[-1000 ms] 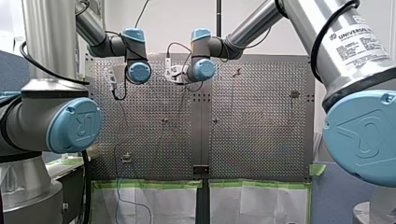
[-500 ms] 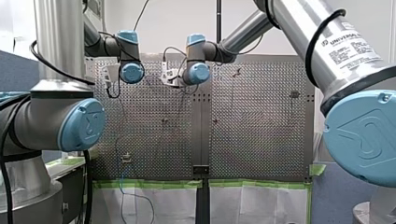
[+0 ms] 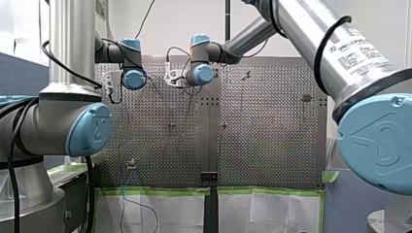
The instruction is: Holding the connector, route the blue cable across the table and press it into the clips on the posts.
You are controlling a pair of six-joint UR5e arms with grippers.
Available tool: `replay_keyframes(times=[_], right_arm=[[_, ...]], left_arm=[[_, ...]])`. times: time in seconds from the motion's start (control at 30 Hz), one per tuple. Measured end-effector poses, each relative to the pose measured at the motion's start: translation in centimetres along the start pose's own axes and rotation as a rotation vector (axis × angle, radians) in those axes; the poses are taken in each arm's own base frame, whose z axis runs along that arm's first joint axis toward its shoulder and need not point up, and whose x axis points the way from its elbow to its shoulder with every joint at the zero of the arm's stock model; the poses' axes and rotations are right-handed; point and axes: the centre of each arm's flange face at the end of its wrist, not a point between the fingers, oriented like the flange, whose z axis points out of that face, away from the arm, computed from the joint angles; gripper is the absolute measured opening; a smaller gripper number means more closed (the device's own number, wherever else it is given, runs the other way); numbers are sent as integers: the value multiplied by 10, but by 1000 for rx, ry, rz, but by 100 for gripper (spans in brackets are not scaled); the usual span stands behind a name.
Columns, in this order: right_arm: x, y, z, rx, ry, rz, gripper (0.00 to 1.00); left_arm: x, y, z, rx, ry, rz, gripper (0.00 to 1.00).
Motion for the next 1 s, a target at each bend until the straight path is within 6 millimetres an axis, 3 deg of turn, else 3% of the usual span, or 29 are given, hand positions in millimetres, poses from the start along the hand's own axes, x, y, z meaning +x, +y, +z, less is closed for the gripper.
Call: replay_keyframes(times=[0.33, 0.57, 0.83, 1.0], right_arm=[[27, 0, 16, -1, 56, -1, 0], [48, 4, 24, -8, 98, 2, 0], [45, 7, 28, -16, 95, 3, 0], [31, 12, 31, -31, 76, 3, 0]], left_arm=[[-5, 2, 19, 9, -27, -22, 0], [8, 7, 31, 20, -10, -27, 0], [19, 10, 53, 52, -16, -56, 0], [31, 9, 64, 73, -3, -63, 0]])
